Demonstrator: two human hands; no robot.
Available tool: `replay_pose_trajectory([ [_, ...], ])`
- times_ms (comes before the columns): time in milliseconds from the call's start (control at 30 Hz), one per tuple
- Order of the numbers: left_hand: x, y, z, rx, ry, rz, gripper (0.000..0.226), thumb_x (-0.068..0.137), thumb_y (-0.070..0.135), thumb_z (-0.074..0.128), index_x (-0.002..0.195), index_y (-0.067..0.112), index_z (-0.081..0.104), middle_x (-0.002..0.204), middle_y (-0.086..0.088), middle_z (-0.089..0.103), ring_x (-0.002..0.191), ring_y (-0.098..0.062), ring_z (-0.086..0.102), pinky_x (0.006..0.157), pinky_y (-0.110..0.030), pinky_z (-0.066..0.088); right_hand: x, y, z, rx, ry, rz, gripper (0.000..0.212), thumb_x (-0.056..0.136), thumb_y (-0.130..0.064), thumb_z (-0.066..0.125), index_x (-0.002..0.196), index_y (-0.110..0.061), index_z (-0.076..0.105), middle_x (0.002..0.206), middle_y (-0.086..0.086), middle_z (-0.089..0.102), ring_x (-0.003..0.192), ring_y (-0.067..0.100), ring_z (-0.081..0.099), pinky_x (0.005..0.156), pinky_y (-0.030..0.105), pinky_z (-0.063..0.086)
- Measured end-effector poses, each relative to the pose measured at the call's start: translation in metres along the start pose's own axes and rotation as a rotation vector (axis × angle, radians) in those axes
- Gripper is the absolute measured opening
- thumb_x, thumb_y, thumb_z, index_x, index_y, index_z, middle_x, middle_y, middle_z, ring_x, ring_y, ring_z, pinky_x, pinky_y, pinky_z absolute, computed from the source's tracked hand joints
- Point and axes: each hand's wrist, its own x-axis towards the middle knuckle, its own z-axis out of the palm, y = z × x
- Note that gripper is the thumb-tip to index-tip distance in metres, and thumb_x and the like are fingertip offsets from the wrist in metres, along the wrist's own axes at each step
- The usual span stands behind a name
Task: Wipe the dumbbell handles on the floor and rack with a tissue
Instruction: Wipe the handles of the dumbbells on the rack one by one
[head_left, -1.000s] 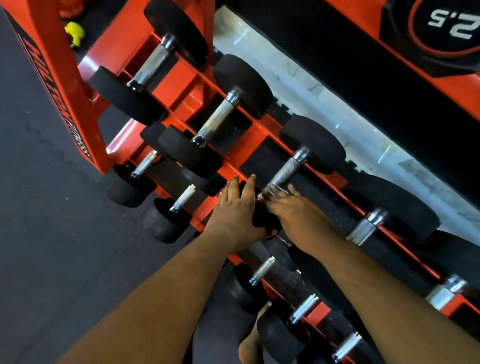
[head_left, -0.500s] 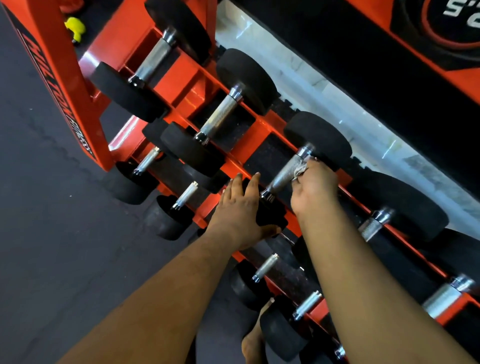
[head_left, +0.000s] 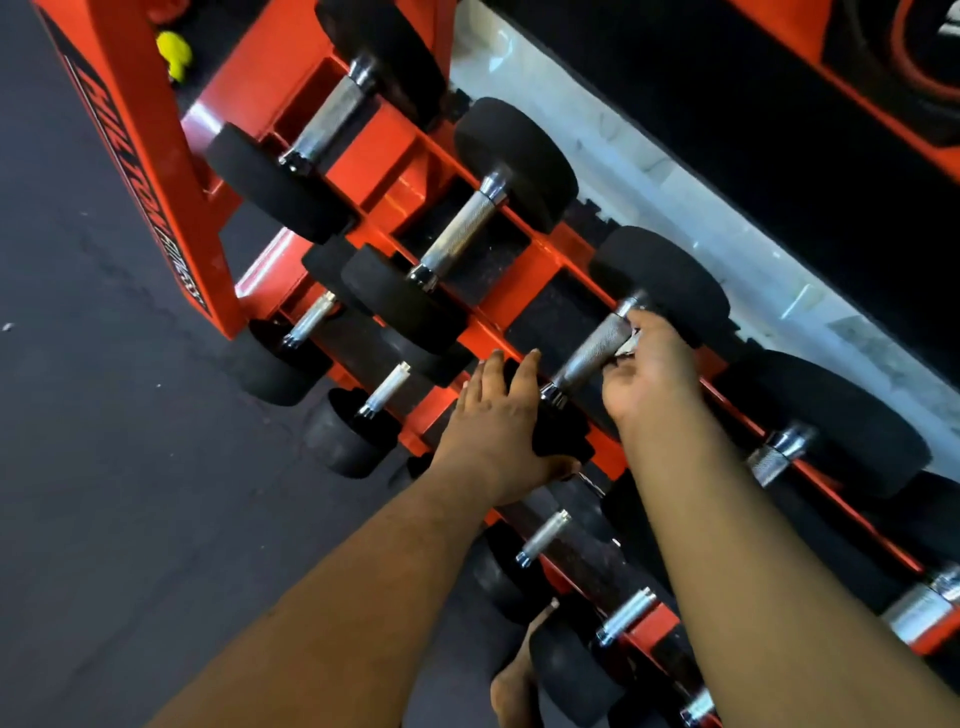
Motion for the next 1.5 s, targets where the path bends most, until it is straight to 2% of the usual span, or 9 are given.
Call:
replay_pose_trajectory([
  [133,0.000,-0.001,0.000,0.007,0.012,0.012,0.129,0.071,0.061,0.082,0.160,0.029,-0.005,0.168,-0.015,-0.010,0.156,-0.032,-0.006,0.125,-0.042,0.002,-0.020,0.003,-0.017,-0.006,-0.159,0.064,0.023,0.093,-0.024,0.063,0.115,-0.016,0.065,0.125,0.007,0.067,0.124,0.020,0.058,0.107,0.045,0.037],
  [233,0.000,-0.001,0.001,0.000,0.023,0.018,0.128,0.071,0.061,0.082,0.161,0.029,-0.003,0.168,-0.015,-0.010,0.155,-0.032,-0.006,0.125,-0.041,0.001,-0.022,-0.004,-0.021,0.026,-0.196,0.080,0.033,0.093,-0.031,0.064,0.123,-0.017,0.063,0.128,0.006,0.065,0.121,0.021,0.057,0.102,0.053,0.034],
  [400,0.000,0.000,0.000,-0.011,0.010,0.005,0.128,0.070,0.060,0.082,0.161,0.029,-0.003,0.168,-0.015,-0.010,0.156,-0.032,-0.007,0.127,-0.043,0.002,-0.001,-0.007,0.005,-0.105,-0.150,0.073,0.028,0.083,-0.034,0.073,0.092,-0.010,0.062,0.096,0.012,0.063,0.098,0.028,0.064,0.094,0.049,0.051],
  [567,0.000,-0.001,0.001,-0.012,0.013,0.011,0.127,0.071,0.060,0.082,0.160,0.030,-0.004,0.168,-0.014,-0.011,0.156,-0.031,-0.008,0.127,-0.042,0.002,-0.002,-0.002,-0.018,-0.159,-0.180,0.043,0.042,0.086,-0.026,0.074,0.124,-0.014,0.062,0.124,0.005,0.067,0.119,0.022,0.061,0.103,0.050,0.038],
  [767,-0.001,0.001,0.001,-0.020,0.016,0.004,0.128,0.069,0.062,0.081,0.160,0.031,-0.003,0.168,-0.013,-0.010,0.156,-0.031,-0.007,0.127,-0.044,0.004,0.001,0.004,0.000,-0.255,-0.201,0.097,0.018,0.088,-0.029,0.071,0.085,-0.013,0.063,0.084,0.007,0.068,0.085,0.020,0.066,0.085,0.039,0.051],
  [900,0.000,-0.003,0.003,-0.024,0.023,0.011,0.127,0.069,0.061,0.082,0.160,0.032,-0.002,0.168,-0.013,-0.008,0.155,-0.031,-0.006,0.127,-0.046,0.006,0.001,0.008,-0.027,-0.215,-0.248,0.099,0.036,0.090,-0.030,0.067,0.123,-0.015,0.064,0.122,0.008,0.068,0.113,0.025,0.063,0.096,0.045,0.049],
  [1100,-0.001,0.000,0.002,-0.011,0.030,0.015,0.129,0.068,0.063,0.081,0.160,0.029,-0.003,0.168,-0.016,-0.007,0.155,-0.034,-0.004,0.127,-0.045,0.006,-0.001,0.022,-0.004,-0.261,-0.237,0.131,0.016,0.092,-0.025,0.067,0.081,-0.015,0.065,0.079,0.004,0.070,0.076,0.017,0.068,0.082,0.034,0.053],
  [1367,0.001,-0.004,0.003,0.017,0.026,0.044,0.127,0.071,0.063,0.079,0.160,0.030,-0.006,0.167,-0.017,-0.007,0.155,-0.033,-0.005,0.127,-0.046,0.006,-0.004,0.033,-0.028,-0.392,-0.262,0.062,0.016,0.090,-0.026,0.071,0.103,-0.016,0.067,0.088,0.005,0.074,0.072,0.015,0.071,0.059,0.026,0.055],
  [1500,0.001,-0.003,-0.001,0.039,0.003,0.060,0.127,0.073,0.063,0.078,0.160,0.028,-0.008,0.166,-0.021,-0.007,0.155,-0.035,-0.008,0.127,-0.048,0.003,-0.002,0.038,-0.020,-0.515,-0.288,0.174,0.031,0.090,-0.043,0.071,0.099,-0.014,0.074,0.094,0.008,0.077,0.084,0.022,0.074,0.075,0.036,0.057],
])
